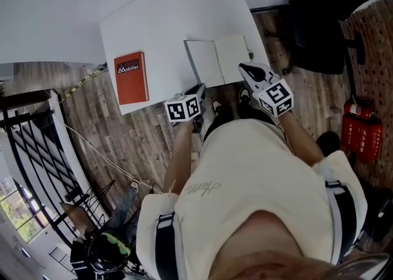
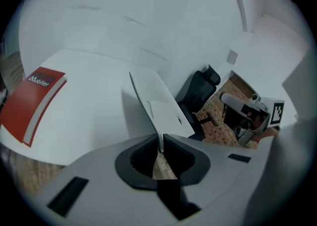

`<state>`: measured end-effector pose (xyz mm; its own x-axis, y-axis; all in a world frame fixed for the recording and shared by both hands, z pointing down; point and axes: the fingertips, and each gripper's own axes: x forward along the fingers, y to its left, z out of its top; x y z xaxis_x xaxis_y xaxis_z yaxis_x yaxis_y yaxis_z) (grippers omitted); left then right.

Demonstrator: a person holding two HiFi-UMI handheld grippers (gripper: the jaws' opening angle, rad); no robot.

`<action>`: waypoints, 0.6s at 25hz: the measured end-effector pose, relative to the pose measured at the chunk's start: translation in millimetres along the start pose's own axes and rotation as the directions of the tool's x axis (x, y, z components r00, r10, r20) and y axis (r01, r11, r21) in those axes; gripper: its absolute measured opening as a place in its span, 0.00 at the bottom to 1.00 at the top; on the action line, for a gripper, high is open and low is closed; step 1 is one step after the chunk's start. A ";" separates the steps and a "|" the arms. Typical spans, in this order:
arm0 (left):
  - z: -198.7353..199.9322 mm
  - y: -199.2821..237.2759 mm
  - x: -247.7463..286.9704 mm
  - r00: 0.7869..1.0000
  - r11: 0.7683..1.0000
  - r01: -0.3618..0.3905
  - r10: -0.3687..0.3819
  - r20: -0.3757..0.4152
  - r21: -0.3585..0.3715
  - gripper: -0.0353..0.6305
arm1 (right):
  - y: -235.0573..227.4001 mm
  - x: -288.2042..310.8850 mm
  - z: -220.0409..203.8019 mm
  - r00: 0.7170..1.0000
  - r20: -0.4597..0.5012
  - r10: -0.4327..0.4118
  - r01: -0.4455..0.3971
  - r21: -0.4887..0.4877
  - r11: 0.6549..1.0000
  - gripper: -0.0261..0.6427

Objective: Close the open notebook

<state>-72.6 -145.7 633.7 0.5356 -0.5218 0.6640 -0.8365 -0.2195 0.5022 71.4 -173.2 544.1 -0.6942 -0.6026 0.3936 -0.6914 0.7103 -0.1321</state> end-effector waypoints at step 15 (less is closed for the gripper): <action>12.2 -65.1 19.9 0.993 0.992 0.094 -0.087 -0.078 0.089 0.13 | -24.5 -20.4 -6.9 0.998 0.020 -0.061 0.061 0.035 0.998 0.05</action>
<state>-8.9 -151.9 607.5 0.6135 -0.4346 0.6594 -0.7897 -0.3402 0.5105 103.8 -175.8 545.5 -0.6542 -0.6522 0.3828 -0.7389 0.6591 -0.1399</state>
